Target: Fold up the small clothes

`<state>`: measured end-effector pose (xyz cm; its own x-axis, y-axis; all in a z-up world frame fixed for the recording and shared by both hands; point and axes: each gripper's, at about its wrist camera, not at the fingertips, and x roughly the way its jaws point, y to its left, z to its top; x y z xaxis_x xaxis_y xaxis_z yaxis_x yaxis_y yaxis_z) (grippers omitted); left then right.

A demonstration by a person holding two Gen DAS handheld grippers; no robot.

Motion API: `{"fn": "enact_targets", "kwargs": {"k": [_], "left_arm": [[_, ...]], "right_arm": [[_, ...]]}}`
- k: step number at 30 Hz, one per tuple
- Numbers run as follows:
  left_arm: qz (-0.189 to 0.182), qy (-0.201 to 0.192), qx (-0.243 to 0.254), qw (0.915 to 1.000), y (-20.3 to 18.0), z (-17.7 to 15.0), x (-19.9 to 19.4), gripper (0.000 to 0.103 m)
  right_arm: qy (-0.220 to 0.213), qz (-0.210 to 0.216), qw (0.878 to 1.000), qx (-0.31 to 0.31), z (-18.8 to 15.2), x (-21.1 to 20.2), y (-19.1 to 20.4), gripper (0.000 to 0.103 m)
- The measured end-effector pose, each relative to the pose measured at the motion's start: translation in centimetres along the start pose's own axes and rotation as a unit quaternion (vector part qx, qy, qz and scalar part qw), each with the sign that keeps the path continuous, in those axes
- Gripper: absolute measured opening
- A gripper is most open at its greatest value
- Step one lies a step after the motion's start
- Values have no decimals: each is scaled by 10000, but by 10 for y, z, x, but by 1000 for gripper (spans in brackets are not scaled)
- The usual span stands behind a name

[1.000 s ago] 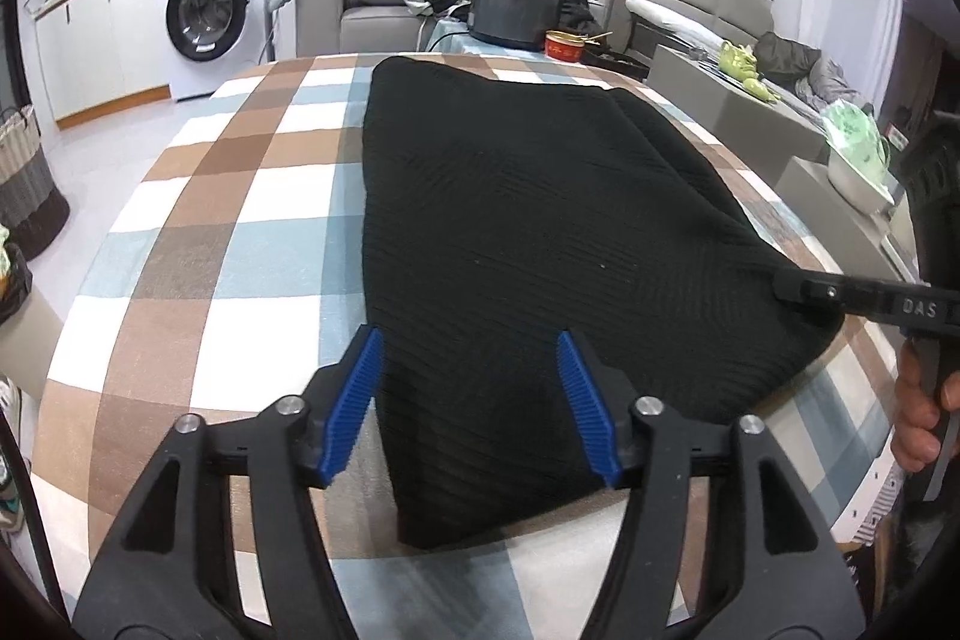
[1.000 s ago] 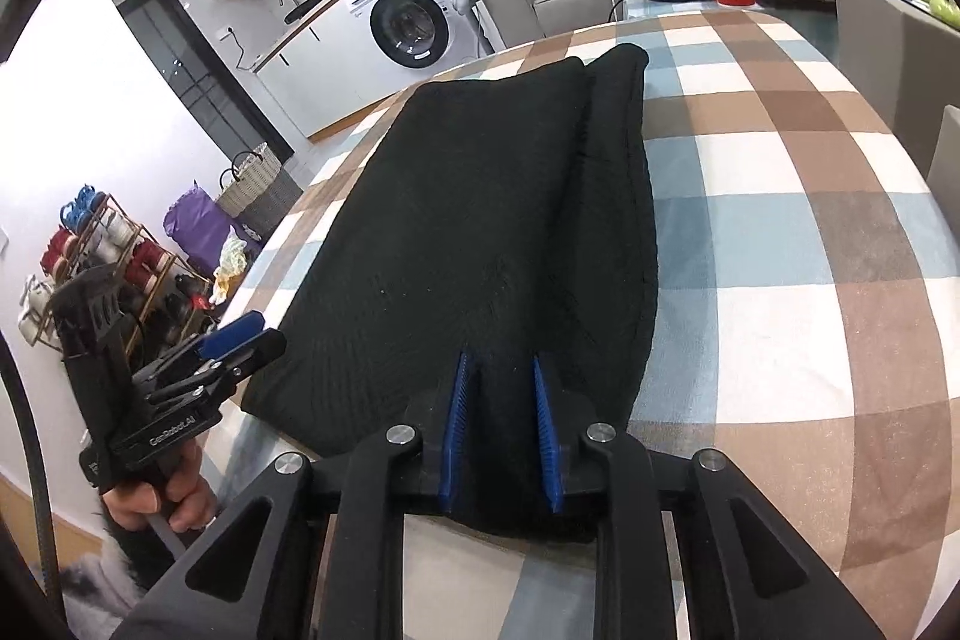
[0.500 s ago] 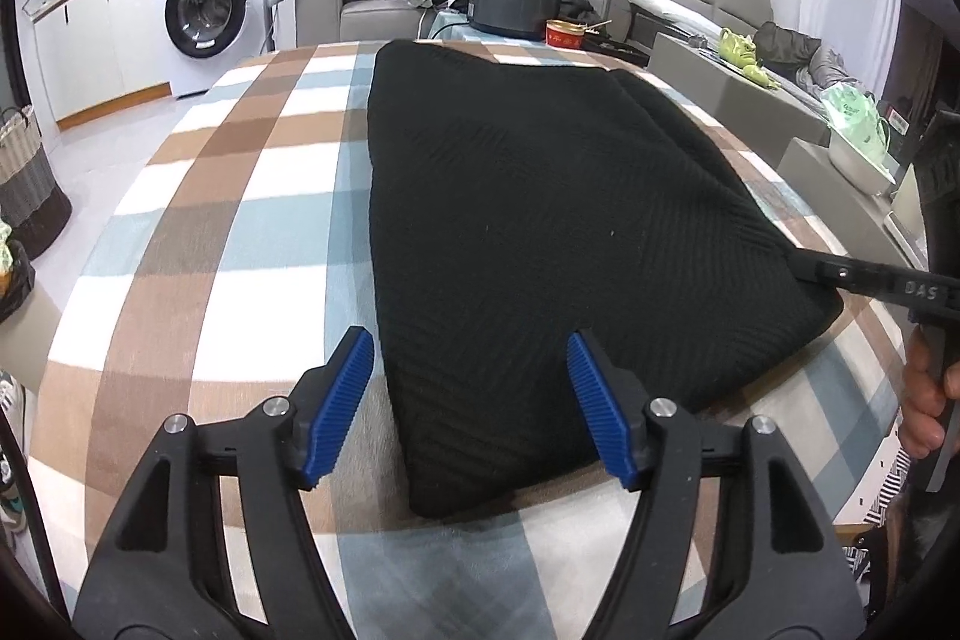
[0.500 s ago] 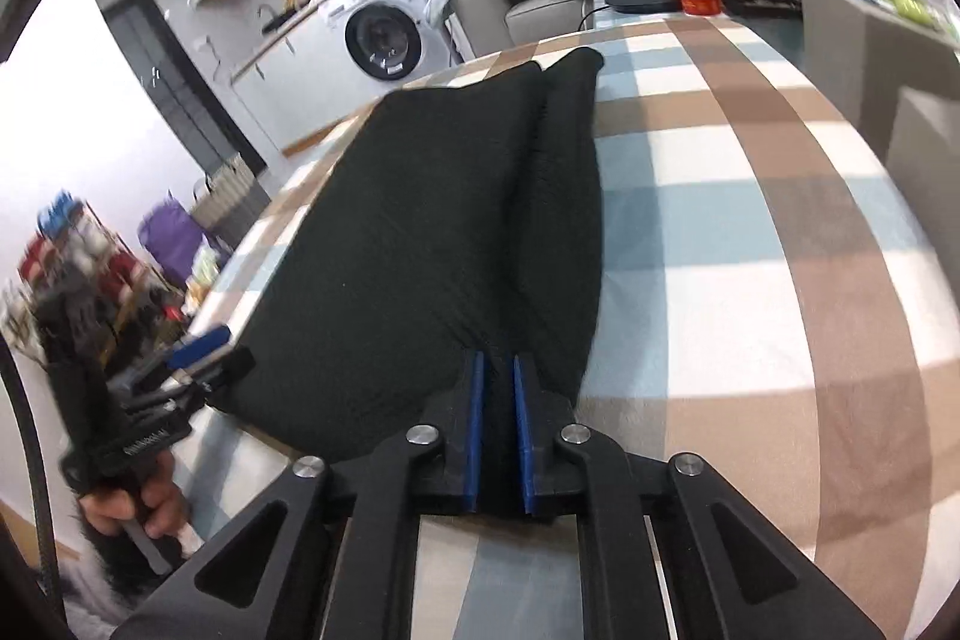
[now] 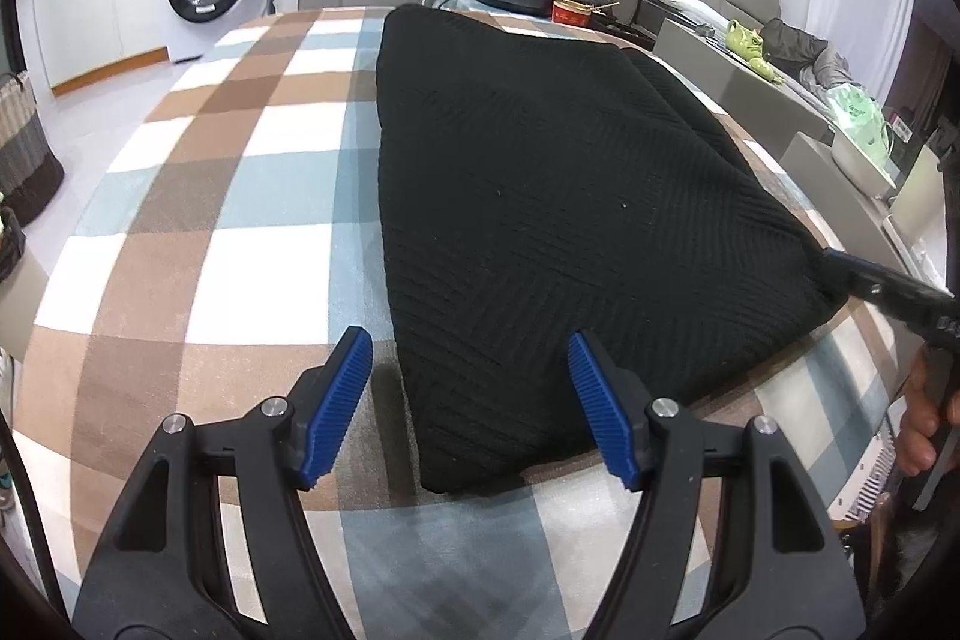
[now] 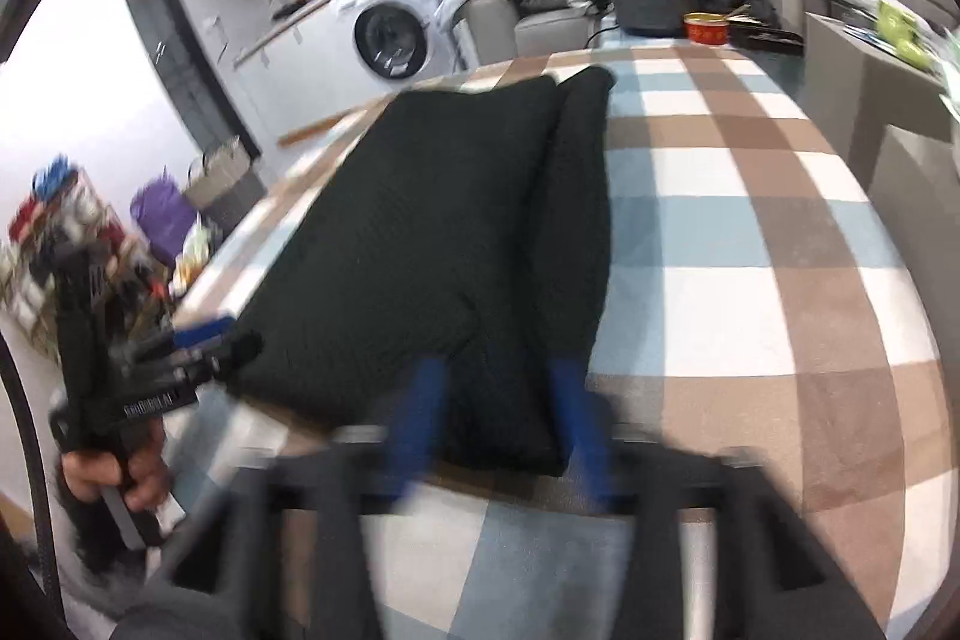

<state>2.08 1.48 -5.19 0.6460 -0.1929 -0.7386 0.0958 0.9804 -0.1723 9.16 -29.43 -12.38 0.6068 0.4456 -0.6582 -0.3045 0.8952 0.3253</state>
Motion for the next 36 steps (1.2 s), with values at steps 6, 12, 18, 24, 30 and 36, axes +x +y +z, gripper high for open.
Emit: {"fn": "enact_targets", "kwargs": {"k": [6, 12, 18, 24, 30, 36], "left_arm": [[-184, 64, -16, 9998, -1, 0, 4, 41], [-83, 26, 134, 9999, -6, 8, 10, 26], [67, 26, 220, 9997, -5, 35, 28, 26], [178, 11, 70, 9998, 5, 56, 44, 26], [298, -329, 56, 9990, 6, 49, 28, 44], [278, -1232, 375, 9913, -5, 41, -7, 87]], "right_arm": [[137, 157, 9984, 518, -1, 14, -15, 58], [255, 572, 9941, 883, 0, 34, -20, 36], [330, 436, 9940, 946, 21, 49, -18, 34], [356, 133, 9971, 655, 40, 65, -9, 36], [-207, -239, 9993, 209, 41, 36, -10, 74], [-796, -536, 9945, -424, 40, 11, -2, 103]]}}
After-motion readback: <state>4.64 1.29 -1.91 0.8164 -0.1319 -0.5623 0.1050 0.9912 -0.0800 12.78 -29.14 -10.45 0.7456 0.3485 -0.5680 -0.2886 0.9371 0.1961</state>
